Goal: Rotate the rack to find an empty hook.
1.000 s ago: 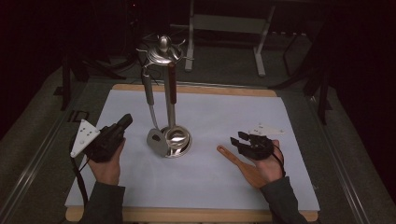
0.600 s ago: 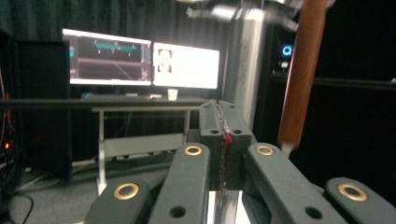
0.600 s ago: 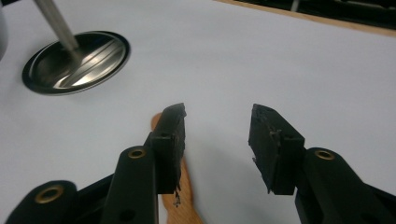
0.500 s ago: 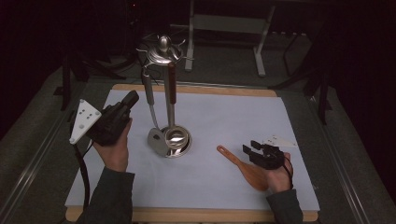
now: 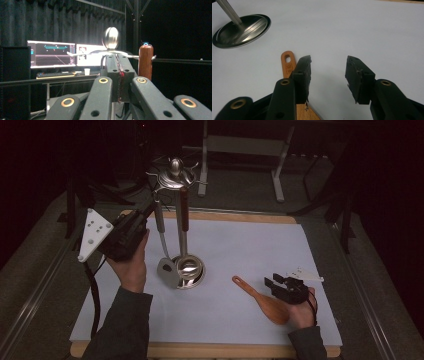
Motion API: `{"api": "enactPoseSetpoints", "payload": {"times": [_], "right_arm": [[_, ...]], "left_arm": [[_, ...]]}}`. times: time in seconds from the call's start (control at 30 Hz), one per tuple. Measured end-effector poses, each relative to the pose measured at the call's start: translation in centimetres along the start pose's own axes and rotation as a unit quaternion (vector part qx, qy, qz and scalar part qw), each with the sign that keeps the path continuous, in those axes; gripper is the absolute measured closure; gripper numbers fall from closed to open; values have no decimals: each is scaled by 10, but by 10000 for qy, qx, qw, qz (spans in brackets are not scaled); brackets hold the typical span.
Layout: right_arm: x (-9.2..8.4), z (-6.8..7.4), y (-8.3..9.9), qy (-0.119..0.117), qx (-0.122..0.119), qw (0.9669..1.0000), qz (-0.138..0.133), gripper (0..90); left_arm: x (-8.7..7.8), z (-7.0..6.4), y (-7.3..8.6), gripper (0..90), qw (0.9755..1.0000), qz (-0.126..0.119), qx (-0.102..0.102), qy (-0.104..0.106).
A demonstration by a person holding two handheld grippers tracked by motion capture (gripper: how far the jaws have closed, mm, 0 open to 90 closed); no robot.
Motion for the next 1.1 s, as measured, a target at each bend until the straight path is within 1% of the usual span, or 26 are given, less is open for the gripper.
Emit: {"api": "enactPoseSetpoints", "payload": {"times": [0.23,0.37,0.53,0.87,1.0,1.1], "right_arm": [[1,0,1,-14,9,10000,-12,554],[1,0,2,-15,26,10000,6,554],[2,1,2,-57,48,10000,0,554],[4,1,4,-73,68,9999,30,554],[3,0,4,-76,70,9999,21,554],[3,0,5,-79,68,9999,27,553]], "left_arm": [[6,0,-3,899,10000,16,78,-52],[9,0,-3,899,9998,64,172,-76],[9,-1,-4,899,9997,95,235,-73],[10,1,-5,900,9994,68,337,-102],[10,2,-5,900,9990,64,412,-145],[11,5,-5,900,9990,73,394,-189]]}}
Point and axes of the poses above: each handheld gripper's, and its own axes: x roughly forward along the jaws, y roughly out of its underside, z roughly to its left, the point moved 9 cm from there along x, roughly forward along the jaws, and after that the axes turned 12 degrees about -y, right-handed, at the moved point
